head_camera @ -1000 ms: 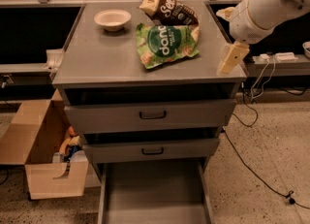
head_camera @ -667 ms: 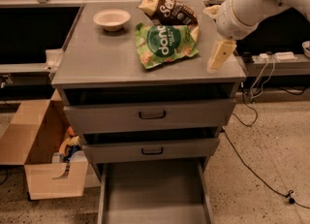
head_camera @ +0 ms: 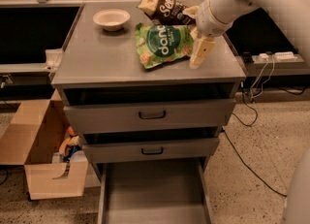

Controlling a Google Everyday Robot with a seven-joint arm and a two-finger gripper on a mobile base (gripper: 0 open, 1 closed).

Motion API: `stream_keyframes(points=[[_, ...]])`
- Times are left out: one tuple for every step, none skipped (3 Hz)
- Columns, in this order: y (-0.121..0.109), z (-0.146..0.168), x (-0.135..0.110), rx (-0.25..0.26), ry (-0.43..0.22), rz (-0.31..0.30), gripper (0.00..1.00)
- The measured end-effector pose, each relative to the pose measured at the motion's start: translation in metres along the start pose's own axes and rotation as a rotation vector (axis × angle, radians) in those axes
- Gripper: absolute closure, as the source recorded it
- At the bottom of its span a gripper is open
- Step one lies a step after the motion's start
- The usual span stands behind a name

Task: Place green rice chip bag into bottom drawer

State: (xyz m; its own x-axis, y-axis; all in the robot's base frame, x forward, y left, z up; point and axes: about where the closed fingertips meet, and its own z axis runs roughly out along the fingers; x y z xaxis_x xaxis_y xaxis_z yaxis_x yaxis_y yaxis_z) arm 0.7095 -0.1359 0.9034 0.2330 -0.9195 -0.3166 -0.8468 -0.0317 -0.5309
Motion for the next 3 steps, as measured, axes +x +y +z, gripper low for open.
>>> stream_keyframes(points=[[-0.012,0.02,-0.013,-0.006,-0.049,-0.005,0.0],[-0.019,0.033,-0.02,-0.011,-0.078,-0.004,0.0],[-0.025,0.049,-0.024,-0.023,-0.086,0.0,0.0]])
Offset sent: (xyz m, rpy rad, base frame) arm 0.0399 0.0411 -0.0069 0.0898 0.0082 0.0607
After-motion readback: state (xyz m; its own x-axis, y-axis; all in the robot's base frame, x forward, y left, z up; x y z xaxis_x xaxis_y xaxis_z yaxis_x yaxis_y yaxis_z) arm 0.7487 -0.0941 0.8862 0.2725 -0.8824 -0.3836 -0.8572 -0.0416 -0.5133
